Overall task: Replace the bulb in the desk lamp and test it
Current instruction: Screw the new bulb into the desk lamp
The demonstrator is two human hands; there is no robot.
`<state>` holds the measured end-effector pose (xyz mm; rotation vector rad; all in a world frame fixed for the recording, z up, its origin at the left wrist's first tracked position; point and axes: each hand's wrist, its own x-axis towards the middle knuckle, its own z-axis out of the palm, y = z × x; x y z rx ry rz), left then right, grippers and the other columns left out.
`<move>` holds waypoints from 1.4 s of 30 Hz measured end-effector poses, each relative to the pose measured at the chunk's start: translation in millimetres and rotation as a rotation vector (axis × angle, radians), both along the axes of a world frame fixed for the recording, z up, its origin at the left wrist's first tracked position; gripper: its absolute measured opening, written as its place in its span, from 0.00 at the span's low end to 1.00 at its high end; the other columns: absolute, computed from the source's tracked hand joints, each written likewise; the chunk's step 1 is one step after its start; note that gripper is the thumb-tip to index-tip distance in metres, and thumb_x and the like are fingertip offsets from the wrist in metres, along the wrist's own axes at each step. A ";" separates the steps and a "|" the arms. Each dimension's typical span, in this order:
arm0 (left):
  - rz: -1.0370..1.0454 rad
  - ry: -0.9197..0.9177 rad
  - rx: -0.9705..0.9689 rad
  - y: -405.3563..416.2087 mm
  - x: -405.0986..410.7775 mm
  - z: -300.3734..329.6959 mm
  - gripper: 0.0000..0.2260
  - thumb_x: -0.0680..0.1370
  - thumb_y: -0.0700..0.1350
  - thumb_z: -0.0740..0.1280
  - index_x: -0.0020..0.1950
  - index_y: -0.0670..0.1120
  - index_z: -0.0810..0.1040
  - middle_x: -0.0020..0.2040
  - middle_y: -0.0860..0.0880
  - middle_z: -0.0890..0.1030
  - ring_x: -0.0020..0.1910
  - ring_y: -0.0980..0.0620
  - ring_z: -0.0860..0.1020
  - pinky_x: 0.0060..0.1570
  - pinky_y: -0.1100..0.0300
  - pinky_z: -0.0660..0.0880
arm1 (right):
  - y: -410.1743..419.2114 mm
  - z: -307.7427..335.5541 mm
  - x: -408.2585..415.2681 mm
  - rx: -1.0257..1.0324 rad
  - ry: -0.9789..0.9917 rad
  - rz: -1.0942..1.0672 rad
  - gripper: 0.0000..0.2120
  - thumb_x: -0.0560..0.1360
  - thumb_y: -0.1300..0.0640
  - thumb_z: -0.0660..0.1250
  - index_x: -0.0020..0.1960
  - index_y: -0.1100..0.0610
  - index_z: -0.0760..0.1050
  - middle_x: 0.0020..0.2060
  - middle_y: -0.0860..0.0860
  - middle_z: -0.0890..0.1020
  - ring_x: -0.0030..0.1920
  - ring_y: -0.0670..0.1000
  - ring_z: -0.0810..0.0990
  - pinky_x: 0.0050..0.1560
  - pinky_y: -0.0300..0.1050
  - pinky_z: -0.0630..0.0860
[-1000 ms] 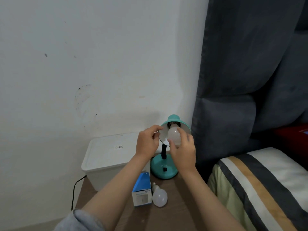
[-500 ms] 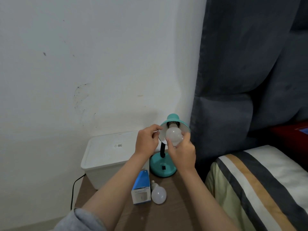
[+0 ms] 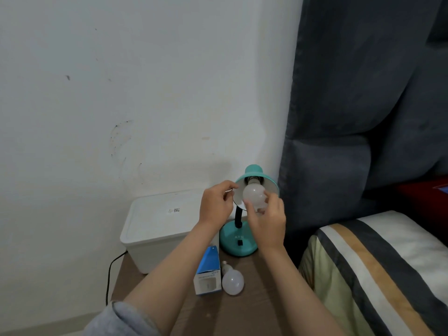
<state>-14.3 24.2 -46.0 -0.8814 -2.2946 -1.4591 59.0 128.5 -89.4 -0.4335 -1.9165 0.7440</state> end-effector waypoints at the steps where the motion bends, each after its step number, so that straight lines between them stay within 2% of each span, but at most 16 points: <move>1: 0.002 0.004 0.001 0.0 0.7 0.1 0.09 0.74 0.35 0.65 0.47 0.47 0.81 0.39 0.44 0.84 0.37 0.47 0.81 0.40 0.55 0.78 | 0.8 2.4 -1.2 -0.029 -0.015 -0.022 0.22 0.69 0.50 0.74 0.52 0.64 0.72 0.44 0.60 0.78 0.37 0.57 0.80 0.32 0.50 0.79; 4: 0.007 0.009 0.007 0.9 1.9 -0.2 0.09 0.74 0.34 0.65 0.46 0.46 0.81 0.40 0.46 0.84 0.39 0.49 0.81 0.41 0.55 0.79 | -1.4 4.3 -2.0 -0.035 -0.002 -0.034 0.22 0.70 0.49 0.73 0.52 0.64 0.71 0.46 0.60 0.76 0.38 0.58 0.79 0.31 0.46 0.78; 6: 0.003 0.009 0.013 1.9 2.0 -1.1 0.09 0.74 0.34 0.65 0.47 0.46 0.81 0.41 0.46 0.84 0.39 0.49 0.82 0.41 0.54 0.79 | -2.9 0.8 -1.6 0.018 0.046 0.004 0.18 0.72 0.55 0.72 0.57 0.60 0.73 0.52 0.60 0.72 0.40 0.53 0.78 0.35 0.40 0.77; 8: 0.005 0.009 0.011 2.2 2.7 -0.7 0.09 0.74 0.34 0.65 0.47 0.46 0.81 0.41 0.47 0.84 0.39 0.50 0.82 0.41 0.55 0.79 | -3.2 -2.9 -1.5 0.075 0.084 0.056 0.16 0.73 0.60 0.71 0.59 0.57 0.74 0.56 0.61 0.71 0.43 0.53 0.78 0.40 0.37 0.78; 11: 0.013 0.008 -0.002 1.7 2.1 -0.4 0.09 0.74 0.35 0.65 0.47 0.47 0.81 0.40 0.46 0.84 0.36 0.48 0.81 0.39 0.55 0.79 | -2.8 -3.4 -0.9 0.037 0.095 0.081 0.18 0.71 0.61 0.72 0.59 0.58 0.74 0.55 0.60 0.71 0.41 0.52 0.78 0.42 0.33 0.76; 15: 0.016 0.011 0.001 1.5 0.7 -1.9 0.09 0.74 0.34 0.65 0.46 0.47 0.81 0.39 0.46 0.84 0.36 0.45 0.81 0.38 0.54 0.79 | -1.5 6.5 -0.1 -0.095 0.094 -0.016 0.21 0.69 0.52 0.75 0.54 0.63 0.73 0.48 0.59 0.74 0.38 0.50 0.76 0.34 0.42 0.77; 17: 0.012 0.005 0.003 1.8 1.7 -2.0 0.10 0.74 0.34 0.65 0.46 0.47 0.81 0.40 0.47 0.84 0.36 0.46 0.81 0.38 0.56 0.79 | -3.1 7.2 -0.5 -0.051 0.106 -0.018 0.20 0.69 0.54 0.74 0.54 0.63 0.73 0.49 0.60 0.73 0.38 0.47 0.73 0.33 0.40 0.77; 19: 0.003 0.001 0.009 2.2 2.7 -1.6 0.10 0.74 0.34 0.65 0.46 0.47 0.81 0.42 0.48 0.85 0.38 0.49 0.82 0.39 0.58 0.78 | -5.8 4.1 -1.2 0.008 0.115 0.026 0.16 0.72 0.58 0.72 0.57 0.60 0.74 0.54 0.61 0.71 0.41 0.48 0.74 0.38 0.36 0.76; 21: 0.004 -0.005 0.016 2.1 2.0 -2.0 0.10 0.74 0.34 0.65 0.46 0.47 0.81 0.43 0.48 0.85 0.39 0.49 0.82 0.41 0.55 0.79 | -7.6 -0.1 -2.2 0.028 0.127 0.068 0.15 0.72 0.61 0.70 0.58 0.59 0.75 0.57 0.61 0.69 0.45 0.52 0.77 0.42 0.36 0.77; 23: 0.007 -0.001 0.010 1.4 1.1 -2.6 0.10 0.74 0.34 0.64 0.46 0.47 0.81 0.41 0.47 0.84 0.38 0.48 0.82 0.41 0.53 0.79 | -7.6 -1.6 -1.9 0.014 0.141 0.083 0.16 0.71 0.63 0.71 0.58 0.60 0.75 0.56 0.61 0.70 0.45 0.50 0.76 0.42 0.34 0.77; 25: 0.010 0.005 0.009 0.8 0.7 -3.3 0.10 0.73 0.34 0.64 0.46 0.47 0.81 0.40 0.46 0.84 0.38 0.48 0.82 0.41 0.53 0.79 | -5.6 0.1 -1.3 -0.030 0.126 0.035 0.18 0.69 0.58 0.74 0.55 0.63 0.74 0.50 0.60 0.73 0.40 0.49 0.75 0.37 0.36 0.76; 28: 0.011 0.005 0.017 0.7 2.7 -2.6 0.10 0.73 0.33 0.64 0.46 0.47 0.81 0.41 0.47 0.84 0.40 0.51 0.82 0.41 0.55 0.79 | -1.8 3.8 -2.8 -0.086 0.081 -0.066 0.22 0.67 0.50 0.76 0.47 0.65 0.72 0.42 0.59 0.76 0.38 0.54 0.77 0.33 0.42 0.73; 31: 0.007 0.003 0.018 1.8 1.8 -2.8 0.10 0.73 0.34 0.64 0.46 0.47 0.81 0.42 0.47 0.84 0.40 0.51 0.82 0.42 0.55 0.79 | -1.7 2.5 -3.1 -0.052 0.105 -0.041 0.20 0.68 0.53 0.75 0.51 0.64 0.73 0.46 0.59 0.74 0.39 0.50 0.75 0.33 0.40 0.75; 35: 0.002 -0.008 0.020 1.8 1.0 -3.6 0.11 0.73 0.34 0.64 0.46 0.48 0.81 0.43 0.48 0.84 0.38 0.47 0.82 0.42 0.53 0.80 | -3.0 -3.0 -1.1 0.041 0.129 0.090 0.18 0.70 0.61 0.73 0.58 0.59 0.76 0.55 0.61 0.71 0.42 0.47 0.75 0.41 0.33 0.76; 39: 0.007 0.001 0.013 1.4 2.6 -2.6 0.11 0.73 0.33 0.64 0.46 0.48 0.81 0.42 0.47 0.84 0.38 0.47 0.82 0.40 0.56 0.79 | -3.8 -2.9 -1.5 -0.020 0.110 0.073 0.18 0.70 0.58 0.74 0.57 0.60 0.75 0.50 0.59 0.72 0.35 0.50 0.78 0.34 0.39 0.79; 42: 0.013 -0.004 0.015 1.6 1.6 -3.4 0.10 0.73 0.34 0.65 0.46 0.48 0.81 0.41 0.47 0.84 0.37 0.46 0.82 0.40 0.53 0.79 | -3.6 4.5 -2.2 -0.112 0.106 -0.015 0.19 0.69 0.52 0.74 0.51 0.63 0.73 0.45 0.58 0.75 0.37 0.54 0.78 0.32 0.38 0.72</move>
